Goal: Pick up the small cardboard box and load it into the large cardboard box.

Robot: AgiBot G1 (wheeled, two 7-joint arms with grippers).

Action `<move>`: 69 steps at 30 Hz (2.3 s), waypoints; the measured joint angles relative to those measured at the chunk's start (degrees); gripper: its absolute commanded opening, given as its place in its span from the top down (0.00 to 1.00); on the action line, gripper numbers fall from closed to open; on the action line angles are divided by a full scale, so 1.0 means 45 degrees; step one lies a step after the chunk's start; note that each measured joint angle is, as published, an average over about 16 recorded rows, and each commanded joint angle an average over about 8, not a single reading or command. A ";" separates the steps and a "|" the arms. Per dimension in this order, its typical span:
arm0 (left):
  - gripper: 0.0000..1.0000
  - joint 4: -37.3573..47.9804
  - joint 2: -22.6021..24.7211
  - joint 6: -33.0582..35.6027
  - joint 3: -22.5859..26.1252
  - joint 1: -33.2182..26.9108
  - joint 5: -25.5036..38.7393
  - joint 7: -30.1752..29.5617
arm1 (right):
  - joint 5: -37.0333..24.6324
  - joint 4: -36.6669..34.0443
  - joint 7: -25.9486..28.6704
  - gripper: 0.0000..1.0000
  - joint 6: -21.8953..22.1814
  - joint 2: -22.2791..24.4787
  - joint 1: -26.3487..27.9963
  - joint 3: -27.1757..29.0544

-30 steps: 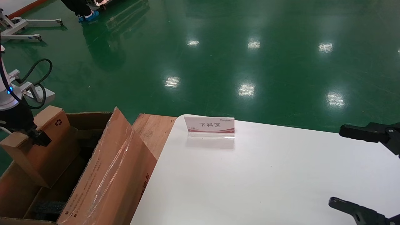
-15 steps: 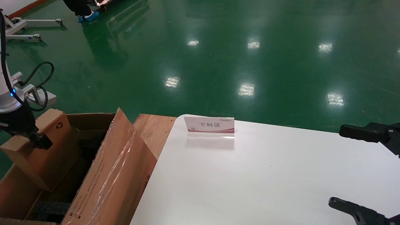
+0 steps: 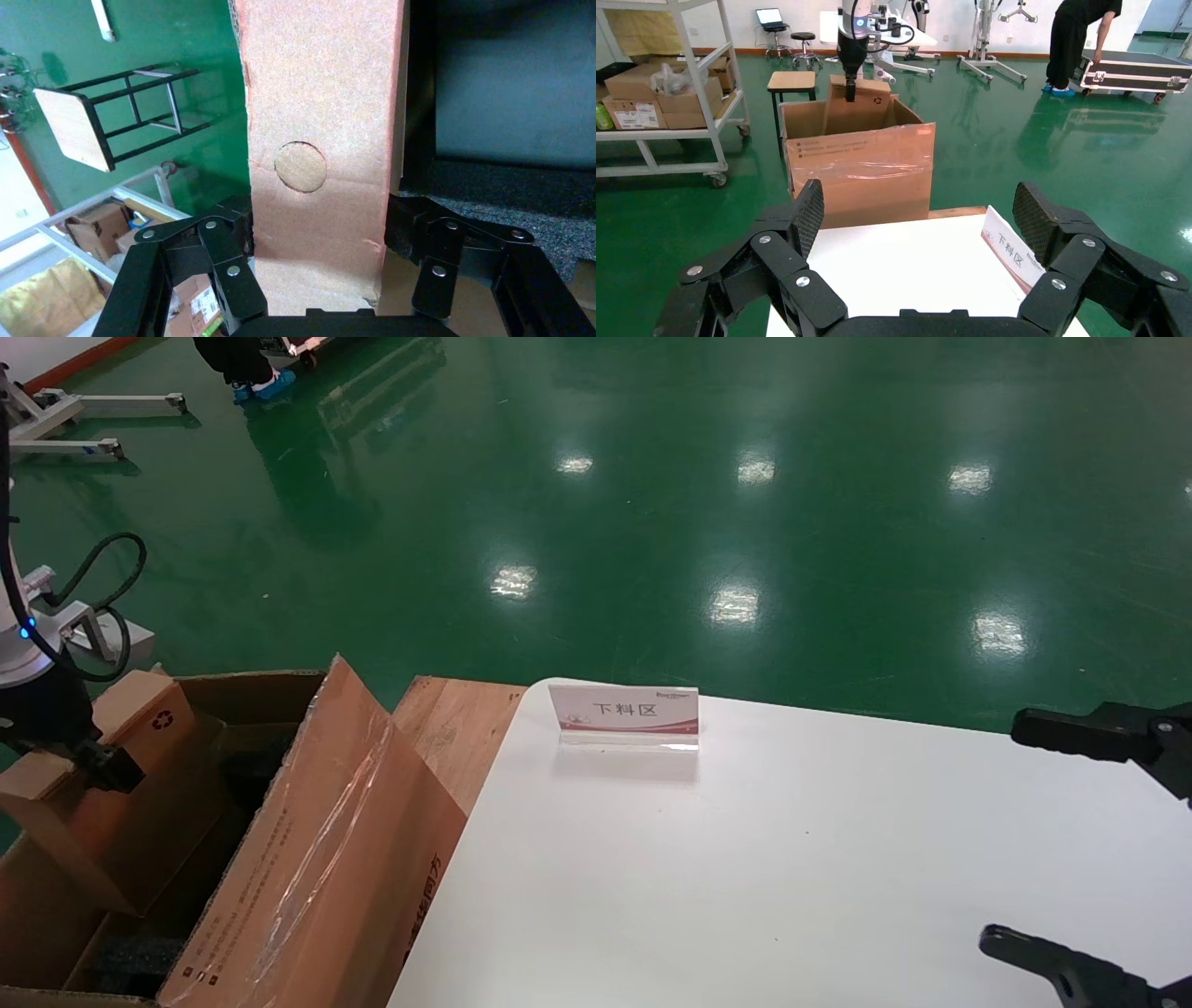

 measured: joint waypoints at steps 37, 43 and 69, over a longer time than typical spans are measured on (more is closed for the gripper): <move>0.00 -0.0001 -0.0050 -0.0087 -0.0063 -0.0052 -0.0061 0.0069 | 0.0004 -0.0003 -0.0001 0.00 0.0005 0.0002 0.0000 0.0002; 0.00 -0.0280 -0.0078 -0.0351 -0.0211 -0.0393 -0.0151 0.0502 | 0.0004 -0.0006 -0.0003 0.00 0.0004 0.0001 0.0002 0.0000; 0.00 -0.7416 -0.1569 -0.3277 -0.1568 -0.5222 0.0158 0.2549 | 0.0007 -0.0018 -0.0012 0.00 0.0006 0.0005 0.0008 -0.0011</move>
